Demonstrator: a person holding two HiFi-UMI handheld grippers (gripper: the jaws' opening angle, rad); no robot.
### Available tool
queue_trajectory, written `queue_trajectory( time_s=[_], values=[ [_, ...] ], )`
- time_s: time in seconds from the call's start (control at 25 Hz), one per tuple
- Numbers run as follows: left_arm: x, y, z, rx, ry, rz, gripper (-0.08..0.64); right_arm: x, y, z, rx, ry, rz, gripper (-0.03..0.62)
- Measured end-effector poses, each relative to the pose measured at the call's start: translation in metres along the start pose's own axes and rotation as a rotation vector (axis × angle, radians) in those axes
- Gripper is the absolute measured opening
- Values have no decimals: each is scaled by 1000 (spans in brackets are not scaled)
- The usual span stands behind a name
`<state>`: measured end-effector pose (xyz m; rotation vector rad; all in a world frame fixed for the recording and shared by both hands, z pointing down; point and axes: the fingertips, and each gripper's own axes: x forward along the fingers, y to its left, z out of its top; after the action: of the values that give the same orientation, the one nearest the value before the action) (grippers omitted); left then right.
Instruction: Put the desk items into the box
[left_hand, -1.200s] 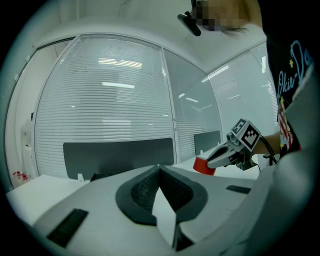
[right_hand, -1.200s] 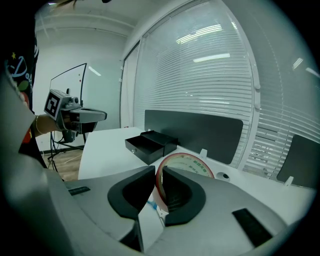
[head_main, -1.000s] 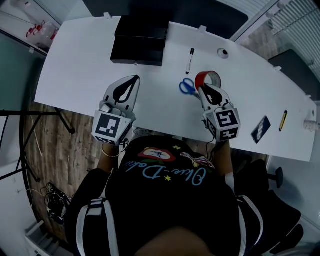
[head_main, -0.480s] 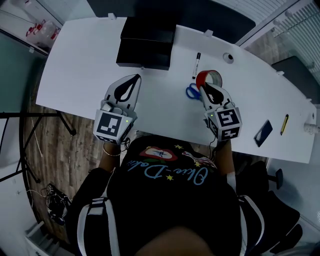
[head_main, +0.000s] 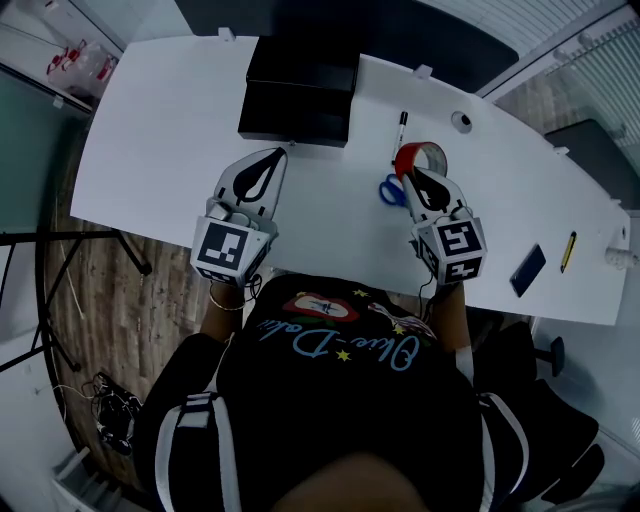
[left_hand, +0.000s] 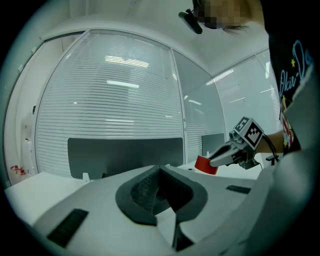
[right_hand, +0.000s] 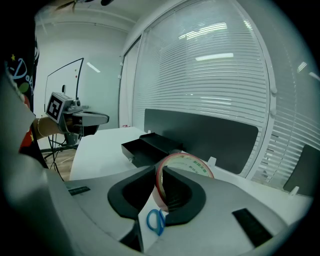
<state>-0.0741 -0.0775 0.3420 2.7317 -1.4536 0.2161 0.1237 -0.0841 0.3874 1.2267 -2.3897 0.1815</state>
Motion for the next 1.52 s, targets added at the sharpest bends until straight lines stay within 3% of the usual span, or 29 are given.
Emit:
queue_trajectory(
  time_s=[0.4, 0.56, 1.52],
  values=[
    [8, 18, -5, -16, 0, -14, 0, 15, 3, 5, -69, 54, 5, 51],
    [11, 26, -6, -22, 1, -18, 0, 24, 6, 12, -17, 24, 1, 51],
    [6, 73, -14, -49, 30, -50, 0, 61, 31, 36, -12, 40, -4, 51]
  ],
)
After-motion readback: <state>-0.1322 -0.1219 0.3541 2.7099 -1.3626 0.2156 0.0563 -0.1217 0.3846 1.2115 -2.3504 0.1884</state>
